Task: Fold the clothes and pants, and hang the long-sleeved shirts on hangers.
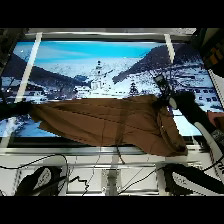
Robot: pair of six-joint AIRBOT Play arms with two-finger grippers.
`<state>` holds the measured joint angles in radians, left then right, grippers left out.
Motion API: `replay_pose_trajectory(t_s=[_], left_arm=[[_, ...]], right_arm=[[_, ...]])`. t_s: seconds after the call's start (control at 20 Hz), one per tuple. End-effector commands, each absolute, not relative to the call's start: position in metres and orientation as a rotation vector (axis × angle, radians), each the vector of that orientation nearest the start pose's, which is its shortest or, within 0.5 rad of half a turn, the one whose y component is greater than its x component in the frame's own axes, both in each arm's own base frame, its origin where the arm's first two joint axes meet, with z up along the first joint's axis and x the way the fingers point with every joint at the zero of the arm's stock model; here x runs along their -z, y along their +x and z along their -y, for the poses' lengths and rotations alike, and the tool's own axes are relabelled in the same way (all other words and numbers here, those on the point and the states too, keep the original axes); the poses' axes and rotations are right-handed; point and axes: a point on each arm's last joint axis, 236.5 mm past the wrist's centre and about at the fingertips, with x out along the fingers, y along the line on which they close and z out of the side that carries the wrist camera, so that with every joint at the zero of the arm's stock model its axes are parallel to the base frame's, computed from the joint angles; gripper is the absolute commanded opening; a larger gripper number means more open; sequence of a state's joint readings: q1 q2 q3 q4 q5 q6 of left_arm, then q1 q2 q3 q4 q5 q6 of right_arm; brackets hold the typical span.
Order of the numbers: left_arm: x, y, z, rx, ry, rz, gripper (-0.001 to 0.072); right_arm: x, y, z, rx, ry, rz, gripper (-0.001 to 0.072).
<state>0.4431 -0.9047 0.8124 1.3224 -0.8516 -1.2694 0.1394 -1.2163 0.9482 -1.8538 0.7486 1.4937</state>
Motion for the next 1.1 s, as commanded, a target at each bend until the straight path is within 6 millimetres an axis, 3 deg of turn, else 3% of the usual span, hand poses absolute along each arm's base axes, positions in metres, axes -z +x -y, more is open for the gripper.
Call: replay_pose_trajectory(t_s=[0.0, 0.1, 0.2, 0.35, 0.5, 0.7, 0.95, 1.0, 1.05], left_arm=[[-0.076, 0.365, -0.134, -0.268, -0.190, -0.712, 0.0024], [-0.091, 0.376, -0.143, -0.310, -0.222, -0.622, 0.0025], [-0.104, 0.385, -0.146, -0.326, -0.258, -0.545, 0.0025], [-0.099, 0.406, -0.135, -0.294, -0.252, -0.516, 0.0025], [-0.076, 0.429, -0.116, -0.249, -0.238, -0.535, 0.0025], [-0.043, 0.451, -0.091, -0.197, -0.222, -0.575, 0.0025], [-0.040, 0.460, -0.085, -0.186, -0.211, -0.553, 0.0026], [-0.043, 0.462, -0.086, -0.190, -0.208, -0.540, 0.0034], [-0.044, 0.462, -0.087, -0.191, -0.206, -0.536, 0.0176]], right_arm=[[-0.084, 0.472, 0.016, 0.022, -0.320, -0.740, 0.0035], [-0.135, 0.492, 0.046, 0.100, -0.261, -0.605, 0.0035], [-0.154, 0.499, 0.072, 0.154, -0.202, -0.541, 0.0035], [-0.129, 0.501, 0.107, 0.211, -0.164, -0.591, 0.0035], [-0.114, 0.515, 0.130, 0.241, -0.149, -0.567, 0.0036], [-0.105, 0.534, 0.141, 0.245, -0.132, -0.508, 0.0036], [-0.105, 0.543, 0.156, 0.265, -0.134, -0.486, 0.0036], [-0.107, 0.543, 0.158, 0.270, -0.134, -0.485, 0.0072], [-0.108, 0.542, 0.160, 0.274, -0.133, -0.481, 0.0332]])
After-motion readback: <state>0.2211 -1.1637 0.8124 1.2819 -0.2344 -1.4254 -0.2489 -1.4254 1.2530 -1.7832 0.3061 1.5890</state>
